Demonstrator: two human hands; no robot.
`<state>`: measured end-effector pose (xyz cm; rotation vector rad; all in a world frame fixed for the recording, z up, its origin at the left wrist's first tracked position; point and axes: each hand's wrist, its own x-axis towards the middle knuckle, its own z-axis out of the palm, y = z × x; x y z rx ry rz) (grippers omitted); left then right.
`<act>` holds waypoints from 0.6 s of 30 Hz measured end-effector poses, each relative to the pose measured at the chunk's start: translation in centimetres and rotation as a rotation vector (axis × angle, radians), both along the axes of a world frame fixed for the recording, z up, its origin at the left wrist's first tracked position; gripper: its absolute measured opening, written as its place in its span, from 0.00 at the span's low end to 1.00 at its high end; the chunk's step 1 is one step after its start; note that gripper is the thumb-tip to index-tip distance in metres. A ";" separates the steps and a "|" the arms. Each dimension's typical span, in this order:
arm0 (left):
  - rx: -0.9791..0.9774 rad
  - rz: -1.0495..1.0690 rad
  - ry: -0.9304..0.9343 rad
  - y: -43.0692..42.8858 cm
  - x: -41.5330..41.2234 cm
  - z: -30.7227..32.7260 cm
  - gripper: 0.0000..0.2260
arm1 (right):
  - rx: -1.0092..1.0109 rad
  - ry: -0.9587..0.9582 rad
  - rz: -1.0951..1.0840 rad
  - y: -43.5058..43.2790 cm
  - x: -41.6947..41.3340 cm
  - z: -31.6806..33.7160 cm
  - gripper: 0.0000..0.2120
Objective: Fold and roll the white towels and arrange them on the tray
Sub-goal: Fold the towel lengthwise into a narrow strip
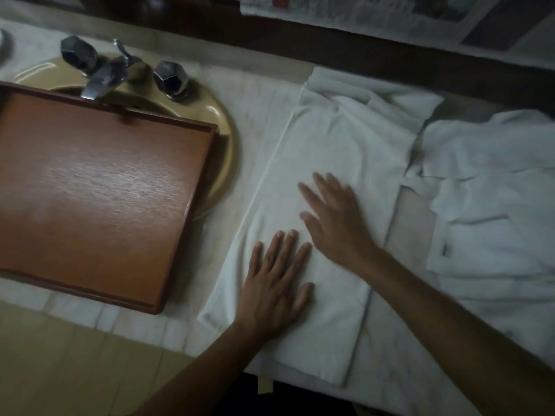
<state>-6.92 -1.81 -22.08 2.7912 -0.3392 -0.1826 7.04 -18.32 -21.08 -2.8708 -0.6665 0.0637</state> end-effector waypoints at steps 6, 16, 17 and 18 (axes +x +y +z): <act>0.002 -0.011 -0.025 -0.3 0.7 0.0 0.30 | -0.063 -0.113 -0.251 -7.2 5.3 -1.0 0.28; -0.217 -0.071 -0.066 2.8 1.9 -0.2 0.25 | 0.015 -0.012 -0.199 -0.9 -13.3 -0.7 0.28; -0.165 -0.083 -0.085 4.0 1.9 -0.6 0.25 | 0.022 -0.010 -0.194 -1.9 -13.9 -1.0 0.28; -0.124 -0.073 -0.105 5.1 1.9 -0.9 0.25 | 0.039 -0.013 -0.221 -3.1 -13.8 -1.2 0.27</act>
